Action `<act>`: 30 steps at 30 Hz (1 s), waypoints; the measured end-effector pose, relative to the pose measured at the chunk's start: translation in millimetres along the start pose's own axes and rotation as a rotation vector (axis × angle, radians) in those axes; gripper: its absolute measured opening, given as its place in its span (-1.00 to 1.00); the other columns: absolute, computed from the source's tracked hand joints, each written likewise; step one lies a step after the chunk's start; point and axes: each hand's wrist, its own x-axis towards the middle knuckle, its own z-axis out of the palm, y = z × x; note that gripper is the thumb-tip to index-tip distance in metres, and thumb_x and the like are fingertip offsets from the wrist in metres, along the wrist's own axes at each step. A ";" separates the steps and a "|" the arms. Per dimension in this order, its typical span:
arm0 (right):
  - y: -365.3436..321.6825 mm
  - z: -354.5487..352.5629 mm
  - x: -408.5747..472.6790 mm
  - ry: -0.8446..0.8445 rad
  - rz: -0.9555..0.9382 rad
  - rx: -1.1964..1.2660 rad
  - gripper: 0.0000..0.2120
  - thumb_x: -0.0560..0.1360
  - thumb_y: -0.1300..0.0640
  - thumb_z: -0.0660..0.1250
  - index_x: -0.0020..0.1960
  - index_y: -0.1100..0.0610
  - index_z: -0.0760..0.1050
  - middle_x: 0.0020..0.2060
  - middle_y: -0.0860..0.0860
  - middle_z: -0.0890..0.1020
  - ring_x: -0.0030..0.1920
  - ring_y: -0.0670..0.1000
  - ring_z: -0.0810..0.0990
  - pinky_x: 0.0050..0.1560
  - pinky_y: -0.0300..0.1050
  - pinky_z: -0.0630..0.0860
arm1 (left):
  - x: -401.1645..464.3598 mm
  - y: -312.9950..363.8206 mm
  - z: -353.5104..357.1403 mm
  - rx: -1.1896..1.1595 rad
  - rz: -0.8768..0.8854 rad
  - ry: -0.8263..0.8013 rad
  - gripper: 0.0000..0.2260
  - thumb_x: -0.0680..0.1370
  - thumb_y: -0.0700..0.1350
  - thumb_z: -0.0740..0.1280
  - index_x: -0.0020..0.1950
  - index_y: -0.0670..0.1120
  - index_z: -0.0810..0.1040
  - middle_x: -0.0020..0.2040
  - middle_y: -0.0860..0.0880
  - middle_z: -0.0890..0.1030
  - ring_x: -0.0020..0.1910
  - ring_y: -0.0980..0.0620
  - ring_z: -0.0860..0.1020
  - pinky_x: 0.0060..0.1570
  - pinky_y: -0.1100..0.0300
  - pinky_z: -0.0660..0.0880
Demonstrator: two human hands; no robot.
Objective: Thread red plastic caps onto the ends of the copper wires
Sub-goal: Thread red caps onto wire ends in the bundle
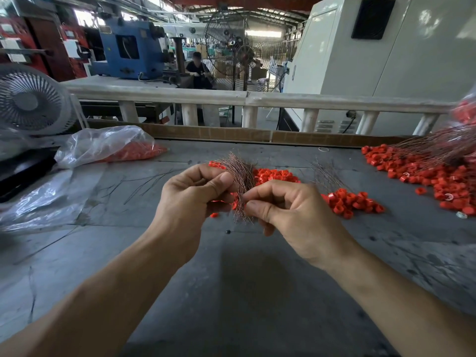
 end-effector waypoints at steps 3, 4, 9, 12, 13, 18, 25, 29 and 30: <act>-0.7 -0.6 -0.3 0.042 -0.041 -0.044 -0.90 0.52 0.17 0.49 -0.04 -0.03 0.71 -0.22 -0.09 0.72 -0.27 -0.19 0.61 -0.25 -0.27 0.55 | 1.0 -1.3 0.3 -0.089 -0.059 -0.008 -0.92 0.41 -0.14 0.45 -0.28 -0.06 0.61 -0.19 -0.12 0.66 -0.29 0.04 0.59 -0.29 0.20 0.58; -0.3 -1.8 -0.5 0.073 -0.061 -0.074 -0.90 0.51 0.16 0.50 -0.05 -0.04 0.71 -0.22 -0.14 0.71 -0.26 -0.21 0.62 -0.23 -0.34 0.51 | 1.3 -0.9 1.0 -0.101 -0.070 -0.012 -0.93 0.42 -0.13 0.45 -0.25 -0.09 0.62 -0.18 -0.12 0.66 -0.28 0.05 0.59 -0.29 0.21 0.57; 7.3 -20.5 6.1 0.350 -0.094 -0.331 -0.93 0.49 0.10 0.52 -0.06 -0.05 0.72 -0.21 -0.22 0.71 -0.14 -0.25 0.66 -0.12 -0.43 0.48 | 2.8 3.6 0.5 0.066 -0.049 0.043 -0.73 0.48 -0.07 0.46 0.04 -0.25 0.67 -0.14 -0.13 0.69 -0.29 0.00 0.57 -0.29 0.14 0.54; 15.5 -48.2 13.2 0.532 -0.019 -0.543 -0.96 0.48 0.04 0.51 -0.07 -0.03 0.70 -0.24 -0.16 0.70 -0.22 -0.16 0.66 -0.13 -0.18 0.59 | 7.6 2.1 -7.4 0.340 0.033 0.142 -0.95 0.57 -0.18 0.42 -0.04 -0.11 0.69 -0.22 -0.05 0.71 -0.35 0.07 0.57 -0.39 0.21 0.53; 18.9 -58.8 15.2 0.577 0.026 -0.615 -0.94 0.49 0.02 0.51 -0.07 -0.02 0.69 -0.25 -0.13 0.70 -0.21 -0.07 0.67 -0.12 -0.08 0.61 | 9.9 0.8 -11.0 0.426 0.055 0.162 -0.93 0.58 -0.19 0.42 -0.06 -0.07 0.69 -0.23 -0.03 0.71 -0.37 0.11 0.57 -0.39 0.22 0.51; 33.6 -94.7 19.2 0.623 0.240 -0.889 -0.91 0.48 0.02 0.49 -0.16 -0.01 0.63 -0.28 -0.10 0.67 -0.20 0.07 0.64 -0.15 -0.01 0.58 | 19.1 -5.0 -24.3 0.740 0.087 0.206 -0.84 0.55 -0.14 0.44 -0.18 0.08 0.68 -0.25 0.11 0.70 -0.32 0.14 0.59 -0.28 0.17 0.54; 38.9 -101.4 18.8 0.520 0.346 -1.010 -0.85 0.43 -0.01 0.53 -0.27 -0.03 0.63 -0.33 -0.07 0.66 -0.24 0.09 0.63 -0.19 -0.07 0.56 | 22.2 -6.1 -31.4 1.068 0.075 0.209 -0.90 0.53 -0.06 0.45 -0.17 0.10 0.67 -0.22 0.16 0.65 -0.20 0.15 0.59 -0.13 0.14 0.55; 36.5 -99.6 18.0 0.483 0.314 -1.071 -0.86 0.46 -0.05 0.50 -0.23 -0.02 0.67 -0.36 -0.03 0.67 -0.19 0.12 0.65 -0.15 -0.02 0.59 | 22.5 -7.3 -34.2 1.134 0.072 0.170 -0.88 0.53 -0.05 0.46 -0.18 0.14 0.64 -0.21 0.19 0.63 -0.19 0.18 0.58 -0.17 0.17 0.52; 35.9 -97.8 17.9 0.497 0.256 -1.078 -0.88 0.48 -0.02 0.49 -0.20 -0.01 0.68 -0.30 -0.01 0.68 -0.14 0.15 0.64 -0.13 -0.01 0.57 | 23.0 -7.8 -35.1 1.146 0.070 0.165 -0.90 0.53 -0.05 0.46 -0.17 0.14 0.64 -0.19 0.19 0.63 -0.18 0.18 0.57 -0.18 0.17 0.50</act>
